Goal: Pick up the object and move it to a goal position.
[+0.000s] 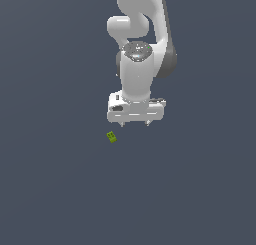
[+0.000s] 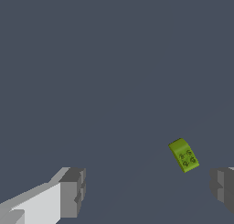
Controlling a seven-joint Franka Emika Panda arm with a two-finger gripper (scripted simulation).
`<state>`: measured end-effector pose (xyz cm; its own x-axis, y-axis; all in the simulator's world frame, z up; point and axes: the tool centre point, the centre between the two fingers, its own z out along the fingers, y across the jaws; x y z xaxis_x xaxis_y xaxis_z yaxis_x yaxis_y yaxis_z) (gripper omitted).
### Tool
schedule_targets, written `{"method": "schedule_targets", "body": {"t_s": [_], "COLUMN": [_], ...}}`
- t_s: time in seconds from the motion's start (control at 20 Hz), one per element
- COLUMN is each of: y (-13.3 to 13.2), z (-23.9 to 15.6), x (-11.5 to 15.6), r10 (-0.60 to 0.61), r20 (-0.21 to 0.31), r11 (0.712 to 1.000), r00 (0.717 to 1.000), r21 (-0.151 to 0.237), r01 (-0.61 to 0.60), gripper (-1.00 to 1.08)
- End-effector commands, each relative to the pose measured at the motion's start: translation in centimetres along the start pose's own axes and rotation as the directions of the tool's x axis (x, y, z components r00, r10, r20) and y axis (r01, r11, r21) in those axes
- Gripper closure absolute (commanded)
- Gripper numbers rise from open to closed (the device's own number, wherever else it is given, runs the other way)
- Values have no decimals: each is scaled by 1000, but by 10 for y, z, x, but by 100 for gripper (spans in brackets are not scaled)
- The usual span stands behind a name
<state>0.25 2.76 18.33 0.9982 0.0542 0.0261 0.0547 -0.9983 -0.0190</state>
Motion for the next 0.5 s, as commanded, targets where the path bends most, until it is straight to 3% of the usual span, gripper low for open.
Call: {"method": "schedule_targets", "body": {"t_s": [0.0,0.45], "y": [0,21], "z": [0,-19], "x": [0,7], "r10": [0,60], "r20": [0,-24], "r11": [1000,998], "r00": [1000,998], "r21": [0,12], "r01": [0,-59], "gripper": [-92,-92]}}
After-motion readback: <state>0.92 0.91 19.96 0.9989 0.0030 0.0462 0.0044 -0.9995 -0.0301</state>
